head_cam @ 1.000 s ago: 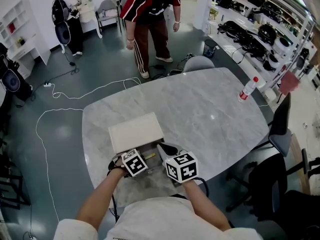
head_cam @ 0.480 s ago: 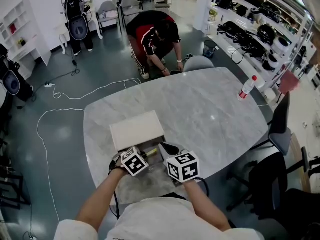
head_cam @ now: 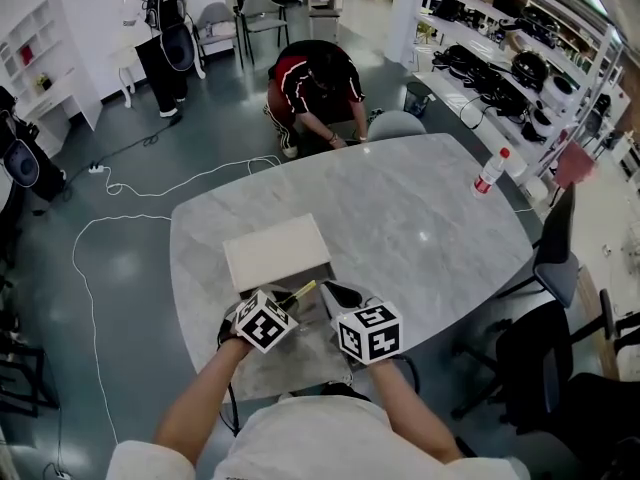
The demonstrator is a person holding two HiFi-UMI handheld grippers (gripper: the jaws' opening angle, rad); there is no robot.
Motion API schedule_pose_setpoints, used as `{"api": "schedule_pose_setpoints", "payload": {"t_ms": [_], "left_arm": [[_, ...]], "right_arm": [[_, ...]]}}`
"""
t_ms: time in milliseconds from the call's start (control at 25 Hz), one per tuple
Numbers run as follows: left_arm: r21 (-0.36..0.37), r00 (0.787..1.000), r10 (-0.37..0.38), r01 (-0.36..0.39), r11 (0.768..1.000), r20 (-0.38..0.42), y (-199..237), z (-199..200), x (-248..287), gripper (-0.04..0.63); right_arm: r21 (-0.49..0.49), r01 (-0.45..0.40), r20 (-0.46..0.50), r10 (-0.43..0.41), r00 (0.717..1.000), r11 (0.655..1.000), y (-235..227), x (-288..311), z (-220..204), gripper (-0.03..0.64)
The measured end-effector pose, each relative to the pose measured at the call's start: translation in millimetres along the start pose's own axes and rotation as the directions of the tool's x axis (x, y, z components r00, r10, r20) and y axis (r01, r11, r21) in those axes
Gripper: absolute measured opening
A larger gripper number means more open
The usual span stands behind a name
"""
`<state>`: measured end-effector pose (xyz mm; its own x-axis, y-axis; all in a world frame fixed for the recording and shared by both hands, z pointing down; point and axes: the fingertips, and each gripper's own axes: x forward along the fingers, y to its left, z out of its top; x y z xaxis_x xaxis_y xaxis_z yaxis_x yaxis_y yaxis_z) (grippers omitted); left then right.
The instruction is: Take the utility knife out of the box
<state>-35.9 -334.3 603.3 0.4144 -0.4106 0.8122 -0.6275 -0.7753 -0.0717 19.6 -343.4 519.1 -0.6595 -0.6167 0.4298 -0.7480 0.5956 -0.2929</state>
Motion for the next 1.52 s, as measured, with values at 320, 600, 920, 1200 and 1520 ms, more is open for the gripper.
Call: {"api": "schedule_pose_setpoints", "payload": {"t_ms": [320, 600, 920, 1200, 1520], "left_arm": [[-0.068, 0.985, 0.077, -0.067, 0.995, 0.157, 6, 20, -32, 0.06], [-0.152, 0.948, 0.142, -0.101, 0.983, 0.286, 12, 32, -64, 0.06], [-0.227, 0.887, 0.19, -0.1, 0.969, 0.421, 9, 40, -106, 0.06], [-0.268, 0.844, 0.218, -0.093, 0.959, 0.49, 2, 31, -122, 0.06], [-0.277, 0.836, 0.213, -0.077, 0.958, 0.505, -2, 24, -131, 0.06]], "right_arm": [[-0.006, 0.015, 0.02, -0.014, 1.0, 1.0, 14, -9, -3, 0.005], [-0.008, 0.03, 0.054, -0.03, 0.998, 1.0, 27, -18, 6, 0.005], [-0.012, 0.056, 0.1, -0.054, 0.994, 0.998, 48, -29, 15, 0.005], [-0.03, 0.105, 0.152, -0.099, 0.983, 0.994, 60, -40, 16, 0.005], [-0.027, 0.12, 0.161, -0.114, 0.98, 0.992, 73, -44, 12, 0.005]]}}
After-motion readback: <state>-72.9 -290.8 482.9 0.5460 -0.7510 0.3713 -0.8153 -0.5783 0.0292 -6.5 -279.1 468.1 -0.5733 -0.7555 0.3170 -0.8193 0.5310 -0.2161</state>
